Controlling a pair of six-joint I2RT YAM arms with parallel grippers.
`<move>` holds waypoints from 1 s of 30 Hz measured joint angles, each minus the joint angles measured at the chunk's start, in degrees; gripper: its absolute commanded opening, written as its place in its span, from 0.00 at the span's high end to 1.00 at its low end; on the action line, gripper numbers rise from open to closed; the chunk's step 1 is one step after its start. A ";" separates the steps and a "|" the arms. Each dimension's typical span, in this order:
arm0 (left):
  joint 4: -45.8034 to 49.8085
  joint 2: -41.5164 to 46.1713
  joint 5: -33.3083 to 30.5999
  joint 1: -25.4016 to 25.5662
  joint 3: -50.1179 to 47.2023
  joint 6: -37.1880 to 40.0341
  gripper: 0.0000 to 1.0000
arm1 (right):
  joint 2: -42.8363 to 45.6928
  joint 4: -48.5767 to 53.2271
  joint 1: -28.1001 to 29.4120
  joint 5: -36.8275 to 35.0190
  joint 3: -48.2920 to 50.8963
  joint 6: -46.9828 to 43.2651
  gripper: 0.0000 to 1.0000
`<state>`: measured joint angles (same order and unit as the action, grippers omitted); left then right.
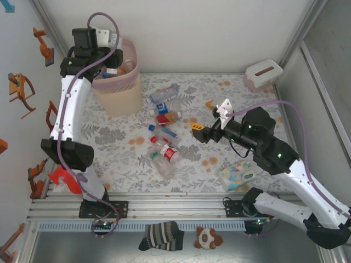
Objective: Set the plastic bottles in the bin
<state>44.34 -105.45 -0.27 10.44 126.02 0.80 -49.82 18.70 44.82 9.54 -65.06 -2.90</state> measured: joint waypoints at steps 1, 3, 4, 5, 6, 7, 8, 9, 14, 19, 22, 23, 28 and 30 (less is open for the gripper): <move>0.61 -1.77 -0.68 -0.31 1.66 -0.76 0.47 | 0.07 0.09 0.00 -0.02 0.00 0.00 0.12; 1.77 -4.70 -1.51 -0.85 4.42 -2.12 0.47 | 0.28 0.31 0.00 -0.02 0.00 -0.02 0.12; 2.32 -6.12 -1.90 -1.14 5.75 -2.78 0.46 | 0.48 0.44 0.00 -0.07 0.00 -0.02 0.12; 2.99 -7.48 -2.27 -1.29 6.97 -3.43 0.46 | 0.68 0.48 0.00 -0.09 0.00 -0.02 0.12; 3.45 -8.46 -2.84 -1.46 7.87 -4.00 0.46 | 0.83 0.48 0.00 -0.17 0.00 -0.02 0.12; 3.87 -9.64 -3.69 -1.57 8.79 -4.79 0.45 | 1.09 0.57 0.00 -0.22 0.00 -0.02 0.12; 4.39 -10.78 -4.55 -1.68 9.66 -5.57 0.44 | 1.31 0.59 0.00 -0.24 0.00 -0.04 0.12; 4.94 -11.67 -5.07 -1.81 10.32 -6.23 0.44 | 1.44 0.59 0.00 -0.24 0.00 -0.02 0.12; 8.07 -16.15 -6.56 -2.51 12.41 -9.81 0.44 | 2.10 0.59 0.00 -0.26 0.00 -0.02 0.12; 11.32 -19.02 -5.92 -3.67 12.50 -12.44 0.42 | 2.12 0.72 0.00 -0.44 0.00 -0.02 0.12; 13.00 -19.80 -4.70 -4.72 12.66 -13.88 0.41 | 2.12 0.83 0.00 -0.44 0.11 -0.02 0.12; 13.27 -19.91 -4.04 -5.05 12.76 -14.25 0.41 | 2.12 0.96 0.00 -0.44 0.15 -0.02 0.12; 14.78 -21.33 -0.85 -6.14 14.80 -15.52 0.38 | 2.12 1.25 0.00 -0.44 0.55 -0.02 0.12; 15.58 -22.23 -0.33 -6.32 16.02 -15.63 0.37 | 2.12 1.25 0.00 -0.46 0.61 -0.02 0.12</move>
<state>59.92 -127.68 -0.60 4.12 142.04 -14.83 -47.70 19.94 44.82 9.08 -64.45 -2.92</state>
